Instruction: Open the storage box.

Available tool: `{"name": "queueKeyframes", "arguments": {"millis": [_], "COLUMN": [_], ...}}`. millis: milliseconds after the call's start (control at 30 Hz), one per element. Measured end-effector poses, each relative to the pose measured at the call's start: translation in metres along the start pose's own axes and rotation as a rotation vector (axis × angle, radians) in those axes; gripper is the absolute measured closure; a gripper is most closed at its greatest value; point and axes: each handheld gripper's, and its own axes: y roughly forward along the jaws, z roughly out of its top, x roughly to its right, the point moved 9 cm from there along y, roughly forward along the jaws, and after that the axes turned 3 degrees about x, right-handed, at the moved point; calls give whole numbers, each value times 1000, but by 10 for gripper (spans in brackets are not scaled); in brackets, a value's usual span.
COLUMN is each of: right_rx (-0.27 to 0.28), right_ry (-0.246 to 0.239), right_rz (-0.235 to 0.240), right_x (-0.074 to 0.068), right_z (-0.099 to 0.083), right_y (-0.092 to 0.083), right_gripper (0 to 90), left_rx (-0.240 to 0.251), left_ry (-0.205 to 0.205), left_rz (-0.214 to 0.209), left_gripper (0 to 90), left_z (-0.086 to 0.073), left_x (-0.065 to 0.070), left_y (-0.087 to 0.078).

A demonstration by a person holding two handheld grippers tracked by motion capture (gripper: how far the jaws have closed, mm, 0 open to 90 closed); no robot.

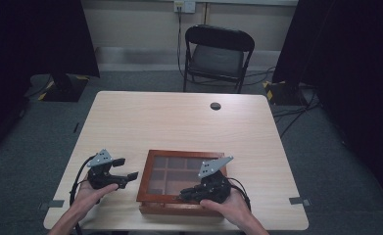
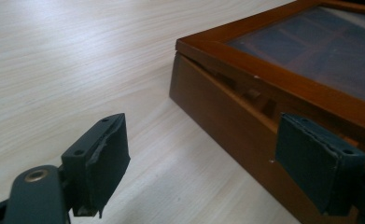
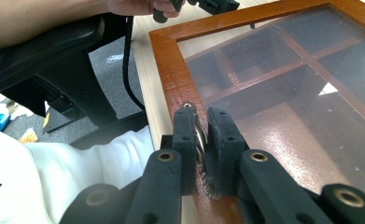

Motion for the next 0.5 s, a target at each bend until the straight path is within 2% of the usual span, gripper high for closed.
{"name": "queueKeyframes", "arguments": {"millis": [67,167,200,333,500], "right_rx": [1,4,10,4,12], "right_ry": [4,8,5,-2,-3], "right_rz": [4,2,3,1,-4], "right_x": [0,0,1,1,1], "right_z": [1,4,7,10,19], "right_y": [-1,-4,-5,-7,-13], "right_gripper": [825,824,824,824,823], "left_rx": [-5,3,-3,2,19], "left_ry": [17,11,27,44,19], "left_rz": [-7,-21,-28,-41,-63], "left_gripper": [172,172,172,173,170], "left_z": [0,2,2,3,5], "left_x": [3,8,10,14,17], "left_y": [1,2,2,3,1]}}
